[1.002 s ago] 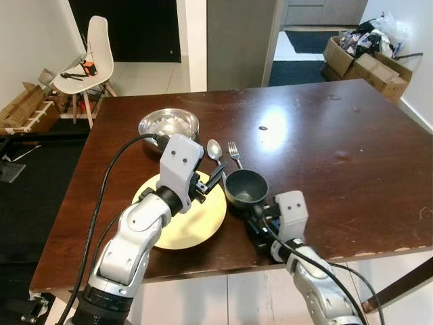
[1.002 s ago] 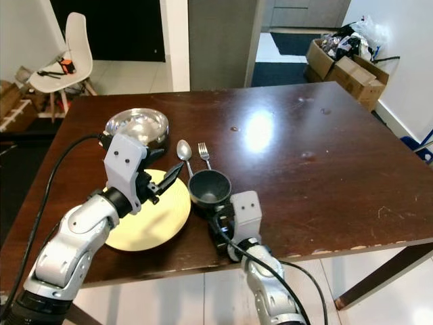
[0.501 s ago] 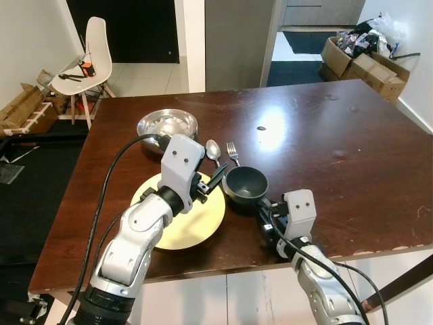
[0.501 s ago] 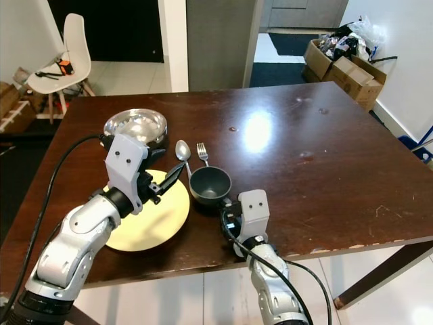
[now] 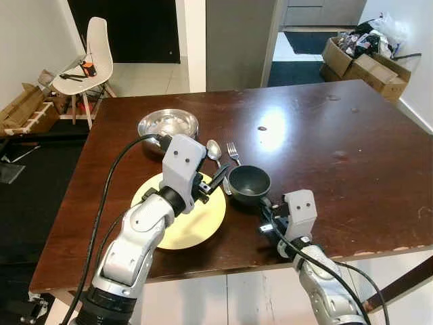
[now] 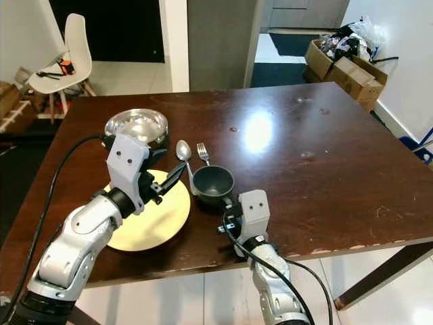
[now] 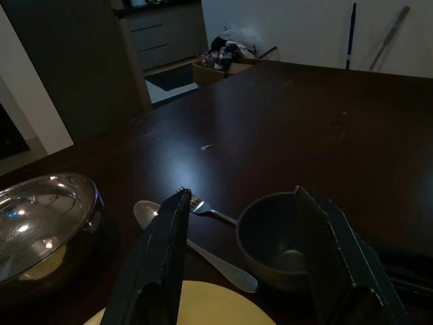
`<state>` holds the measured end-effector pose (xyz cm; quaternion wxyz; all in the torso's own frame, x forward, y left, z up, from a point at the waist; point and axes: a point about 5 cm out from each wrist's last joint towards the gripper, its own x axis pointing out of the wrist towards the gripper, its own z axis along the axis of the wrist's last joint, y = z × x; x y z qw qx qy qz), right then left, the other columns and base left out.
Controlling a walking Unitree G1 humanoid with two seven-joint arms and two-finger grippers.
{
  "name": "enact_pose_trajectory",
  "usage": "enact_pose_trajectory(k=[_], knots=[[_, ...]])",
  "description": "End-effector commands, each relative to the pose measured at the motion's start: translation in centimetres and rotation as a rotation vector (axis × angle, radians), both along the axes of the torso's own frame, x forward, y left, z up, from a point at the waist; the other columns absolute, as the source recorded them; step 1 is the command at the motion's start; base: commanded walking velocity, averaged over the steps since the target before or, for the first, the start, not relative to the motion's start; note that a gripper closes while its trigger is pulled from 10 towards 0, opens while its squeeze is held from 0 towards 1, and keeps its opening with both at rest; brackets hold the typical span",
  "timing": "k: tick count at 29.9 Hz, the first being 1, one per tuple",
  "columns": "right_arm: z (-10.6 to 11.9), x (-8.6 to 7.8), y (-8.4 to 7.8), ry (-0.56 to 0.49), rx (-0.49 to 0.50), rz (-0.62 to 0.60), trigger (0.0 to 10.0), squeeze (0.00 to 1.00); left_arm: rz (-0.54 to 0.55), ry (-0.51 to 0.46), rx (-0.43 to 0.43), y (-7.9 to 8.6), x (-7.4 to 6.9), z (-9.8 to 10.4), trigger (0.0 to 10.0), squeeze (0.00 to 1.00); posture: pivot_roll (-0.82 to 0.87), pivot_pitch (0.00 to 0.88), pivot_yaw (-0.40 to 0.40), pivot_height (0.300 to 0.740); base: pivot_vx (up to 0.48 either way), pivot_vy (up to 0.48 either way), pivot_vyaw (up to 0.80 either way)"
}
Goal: Setting the table
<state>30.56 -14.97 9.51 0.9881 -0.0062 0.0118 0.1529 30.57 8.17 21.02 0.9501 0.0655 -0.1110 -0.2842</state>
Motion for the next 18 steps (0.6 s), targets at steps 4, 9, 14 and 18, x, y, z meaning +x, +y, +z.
enact_pose_trajectory(k=[4,9,14,18], knots=[[-0.3,-0.2,-0.4,-0.001,-0.008,-0.023,0.0,0.00,0.002,0.014,0.008,0.0,-0.1,-0.5,10.0,0.00,-0.02,0.028,0.101,0.740,0.000,0.000,0.00],[2.2,-0.3,-0.9,-0.104,-0.010,-0.072,0.0,0.00,0.030,0.030,0.014,0.3,0.0,-0.7,10.0,0.00,-0.02,0.030,0.106,0.740,0.000,0.000,0.00],[6.3,-1.2,-1.0,-0.260,0.015,-0.117,10.0,0.00,0.151,0.122,-0.030,2.6,0.2,-1.8,10.0,0.00,-0.03,0.034,0.102,0.740,0.000,0.000,0.00],[8.3,-2.8,-0.6,-0.330,0.081,-0.118,10.0,0.00,0.256,0.182,-0.086,4.8,-0.1,-2.4,10.0,0.00,-0.04,0.036,0.097,0.740,0.000,0.000,0.00]])
